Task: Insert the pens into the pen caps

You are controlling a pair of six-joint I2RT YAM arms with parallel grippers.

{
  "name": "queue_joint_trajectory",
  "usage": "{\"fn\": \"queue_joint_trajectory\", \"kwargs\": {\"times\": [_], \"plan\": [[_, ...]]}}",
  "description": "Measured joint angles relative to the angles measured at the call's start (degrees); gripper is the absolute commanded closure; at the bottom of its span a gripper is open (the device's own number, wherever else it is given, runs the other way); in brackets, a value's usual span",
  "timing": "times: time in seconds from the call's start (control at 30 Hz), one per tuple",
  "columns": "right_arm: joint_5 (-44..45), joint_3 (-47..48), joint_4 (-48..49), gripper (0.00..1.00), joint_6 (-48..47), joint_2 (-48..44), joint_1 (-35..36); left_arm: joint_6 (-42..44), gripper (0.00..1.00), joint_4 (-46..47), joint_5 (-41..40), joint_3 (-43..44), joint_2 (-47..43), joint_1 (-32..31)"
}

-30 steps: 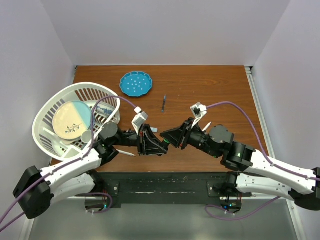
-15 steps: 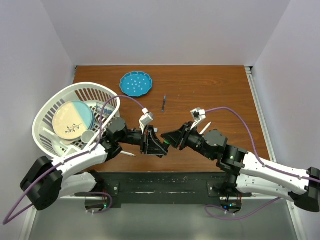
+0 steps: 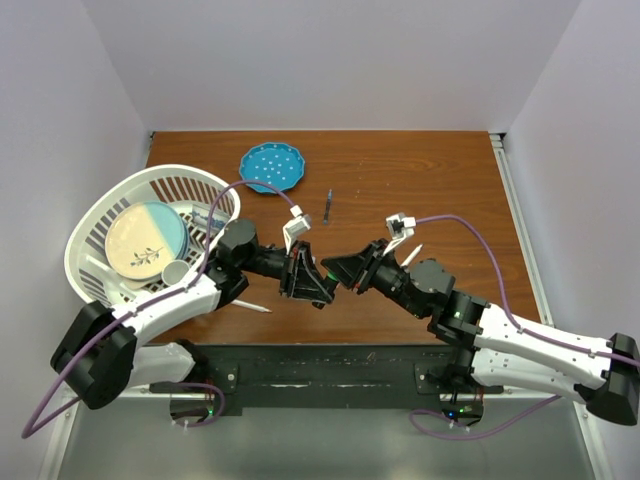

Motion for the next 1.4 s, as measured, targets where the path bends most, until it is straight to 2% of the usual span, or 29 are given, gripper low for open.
{"fn": "queue_joint_trajectory", "kwargs": {"times": [0.6, 1.0, 1.13, 1.4], "plan": [[-3.1, 3.1, -3.9, 1.0, 1.9, -0.2, -0.4, 7.7, 1.0, -10.5, 2.1, 4.7, -1.7, 0.2], [-3.7, 6.6, -4.9, 1.0, 0.4, 2.3, -0.4, 4.4, 1.0, -9.0, 5.6, 6.2, -1.1, 1.9], [-3.0, 10.4, -10.2, 1.0, -1.4, 3.4, -0.4, 6.2, 1.0, -13.5, 5.4, 8.5, -1.0, 2.0], [-3.1, 11.5, -11.6, 1.0, -0.7, 3.9, -0.4, 11.4, 1.0, -26.6, 4.3, 12.7, -2.0, 2.0]]}}
